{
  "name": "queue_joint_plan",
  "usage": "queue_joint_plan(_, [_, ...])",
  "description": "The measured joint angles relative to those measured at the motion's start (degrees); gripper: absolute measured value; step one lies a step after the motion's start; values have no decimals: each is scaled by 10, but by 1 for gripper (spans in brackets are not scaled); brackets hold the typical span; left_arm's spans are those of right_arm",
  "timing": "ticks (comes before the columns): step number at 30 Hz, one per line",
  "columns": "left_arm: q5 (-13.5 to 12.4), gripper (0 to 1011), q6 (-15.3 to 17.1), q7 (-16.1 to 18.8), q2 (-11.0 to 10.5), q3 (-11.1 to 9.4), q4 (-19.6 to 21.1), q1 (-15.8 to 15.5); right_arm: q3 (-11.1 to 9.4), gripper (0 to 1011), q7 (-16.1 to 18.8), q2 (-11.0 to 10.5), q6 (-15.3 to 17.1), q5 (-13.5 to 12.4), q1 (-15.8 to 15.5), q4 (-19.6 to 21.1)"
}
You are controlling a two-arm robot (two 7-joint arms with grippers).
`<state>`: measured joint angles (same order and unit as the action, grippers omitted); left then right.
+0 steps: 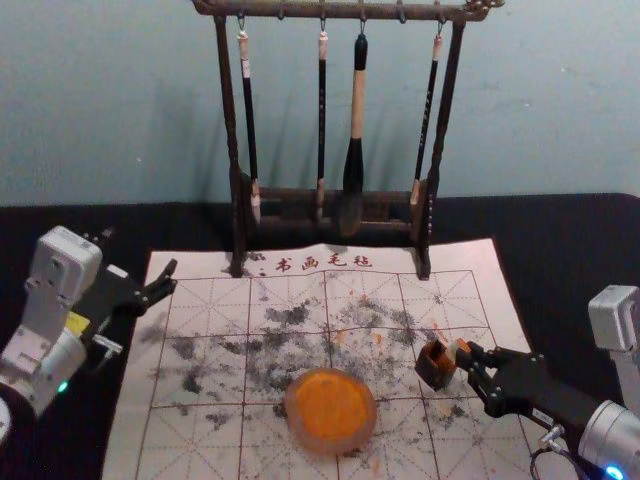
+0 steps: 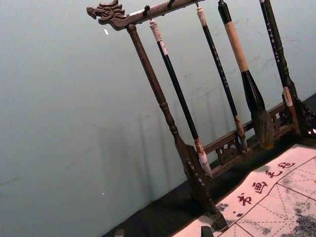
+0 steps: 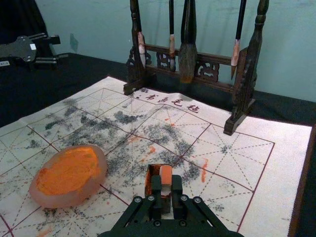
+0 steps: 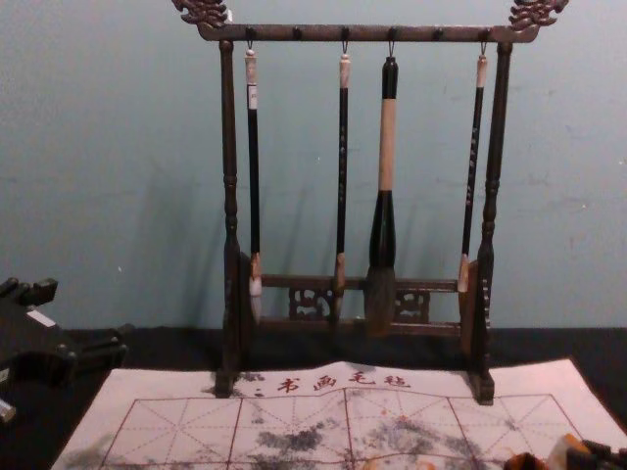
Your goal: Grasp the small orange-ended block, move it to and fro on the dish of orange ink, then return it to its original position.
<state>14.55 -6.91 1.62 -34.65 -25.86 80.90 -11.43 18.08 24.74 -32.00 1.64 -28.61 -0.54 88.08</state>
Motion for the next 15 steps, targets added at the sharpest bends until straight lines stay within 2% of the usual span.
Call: queue_joint_plan(15, [0,1001,0,0,0,0,0,0,0,80,0,0,0,0,0,0])
